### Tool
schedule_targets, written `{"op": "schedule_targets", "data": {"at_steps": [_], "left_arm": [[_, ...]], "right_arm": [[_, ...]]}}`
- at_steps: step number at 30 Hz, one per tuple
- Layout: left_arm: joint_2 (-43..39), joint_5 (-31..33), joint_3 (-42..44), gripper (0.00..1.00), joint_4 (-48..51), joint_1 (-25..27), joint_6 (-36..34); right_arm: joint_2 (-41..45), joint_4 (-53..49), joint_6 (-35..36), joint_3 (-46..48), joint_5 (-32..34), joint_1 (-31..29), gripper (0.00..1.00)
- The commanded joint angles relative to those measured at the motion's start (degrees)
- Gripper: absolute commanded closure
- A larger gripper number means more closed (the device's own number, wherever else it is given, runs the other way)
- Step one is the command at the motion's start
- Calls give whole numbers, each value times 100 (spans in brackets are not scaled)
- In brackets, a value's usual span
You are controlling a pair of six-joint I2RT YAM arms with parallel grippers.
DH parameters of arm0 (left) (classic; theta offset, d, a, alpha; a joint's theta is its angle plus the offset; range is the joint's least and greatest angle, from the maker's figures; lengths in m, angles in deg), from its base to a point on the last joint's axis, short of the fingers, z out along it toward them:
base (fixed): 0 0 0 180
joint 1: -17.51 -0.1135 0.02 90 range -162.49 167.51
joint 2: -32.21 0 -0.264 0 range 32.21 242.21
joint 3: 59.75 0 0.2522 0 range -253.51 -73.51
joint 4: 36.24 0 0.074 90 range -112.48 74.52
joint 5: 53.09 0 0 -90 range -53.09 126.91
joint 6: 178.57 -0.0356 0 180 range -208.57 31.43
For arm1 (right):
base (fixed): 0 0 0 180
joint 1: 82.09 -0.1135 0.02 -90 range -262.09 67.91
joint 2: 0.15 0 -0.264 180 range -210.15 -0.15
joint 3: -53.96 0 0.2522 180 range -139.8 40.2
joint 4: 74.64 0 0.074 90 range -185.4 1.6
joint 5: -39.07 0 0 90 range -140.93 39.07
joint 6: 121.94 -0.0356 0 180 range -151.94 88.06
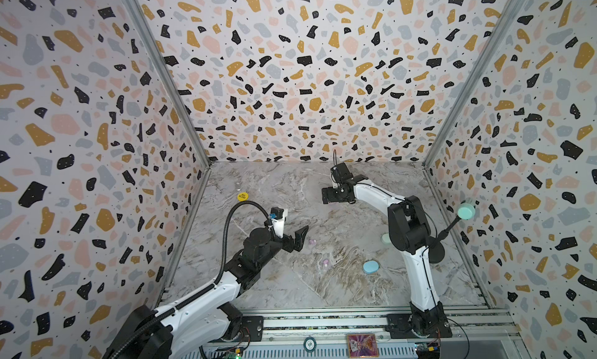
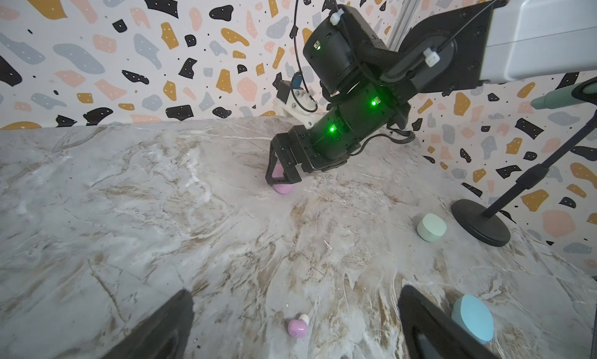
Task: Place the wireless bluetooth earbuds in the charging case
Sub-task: 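Move the right gripper over the pink case and grasp it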
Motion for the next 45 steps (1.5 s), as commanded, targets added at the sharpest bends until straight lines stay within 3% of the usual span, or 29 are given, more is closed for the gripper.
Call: {"op": "schedule_targets", "data": {"at_steps": [1, 5, 13, 23, 32, 41, 45], "left_arm": [[-4, -88, 73, 0, -250, -75, -18], [36, -133, 65, 0, -275, -131, 5], [68, -221, 44, 0, -305, -176, 33], [110, -249, 43, 0, -345, -194, 44], [92, -239, 73, 0, -341, -205, 34], [49, -248, 73, 0, -313, -211, 9], [57, -243, 82, 0, -332, -220, 17]], "right_arm": [[-215, -573, 242, -586, 402, -29, 5], [-269, -722, 308, -652, 680, 13, 5], [282, -574, 405, 156, 896, 226, 5], [864, -450, 393, 742, 605, 529, 4], [842, -512, -154, 305, -507, 581, 2], [-127, -1195, 459, -918, -289, 384, 1], [-428, -1440, 670, -1291, -156, 349, 8]]}}
